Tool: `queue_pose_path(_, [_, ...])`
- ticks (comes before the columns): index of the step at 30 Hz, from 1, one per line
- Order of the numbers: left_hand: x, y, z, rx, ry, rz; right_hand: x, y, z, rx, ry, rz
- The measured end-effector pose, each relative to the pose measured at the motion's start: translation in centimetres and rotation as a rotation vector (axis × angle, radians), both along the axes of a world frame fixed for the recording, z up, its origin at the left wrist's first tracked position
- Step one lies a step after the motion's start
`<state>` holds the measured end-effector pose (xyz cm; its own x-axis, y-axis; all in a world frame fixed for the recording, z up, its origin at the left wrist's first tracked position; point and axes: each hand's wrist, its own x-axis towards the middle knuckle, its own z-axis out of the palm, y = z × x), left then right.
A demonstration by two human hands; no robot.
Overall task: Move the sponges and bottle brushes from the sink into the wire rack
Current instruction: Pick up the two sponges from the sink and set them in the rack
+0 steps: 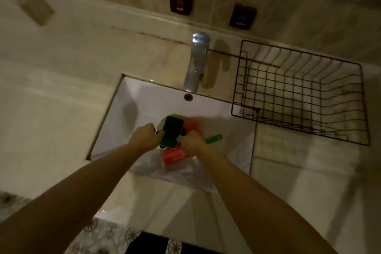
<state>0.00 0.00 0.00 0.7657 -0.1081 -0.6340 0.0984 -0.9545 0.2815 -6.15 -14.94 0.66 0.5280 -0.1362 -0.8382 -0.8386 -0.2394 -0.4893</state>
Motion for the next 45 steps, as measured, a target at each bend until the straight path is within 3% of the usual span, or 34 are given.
queue_pose_path(4, [0.7, -1.3, -1.4, -0.131, 0.086, 0.155, 0.9, 0.9, -2.4, 0.098, 0.105, -0.318])
queue_pose_path(6, [0.6, -2.1, -2.1, -0.174, 0.157, 0.187, 1.3, 1.4, -3.3, 0.113, 0.123, -0.375])
queue_pose_path(10, [0.0, -2.4, -2.5, -0.212, 0.133, 0.243, 0.8, 2.1, -4.0, 0.129, 0.117, -0.463])
queue_pose_path(17, [-1.6, 0.8, 1.9, -0.268, 0.198, 0.213, -1.7, 3.0, 0.2, 0.223, -0.024, -0.476])
queue_pose_path(25, [-2.9, 5.1, 10.2, -0.546, 0.251, 0.318, -5.5, 6.4, 7.2, 0.379, -0.137, -0.472])
queue_pose_path(31, [-4.3, 5.2, 14.5, -0.711, 0.323, 0.209, -7.3, 7.9, 11.5, 0.262, -0.283, -0.48])
queue_pose_path(36, [-4.1, 2.5, 17.7, -0.785, 0.48, 0.039, -10.9, 3.7, 14.6, 0.375, -0.389, -0.587])
queue_pose_path(45, [-3.4, -5.9, 19.7, -0.822, 0.421, -0.125, -14.9, -6.4, 17.2, 0.053, -0.4, -0.655])
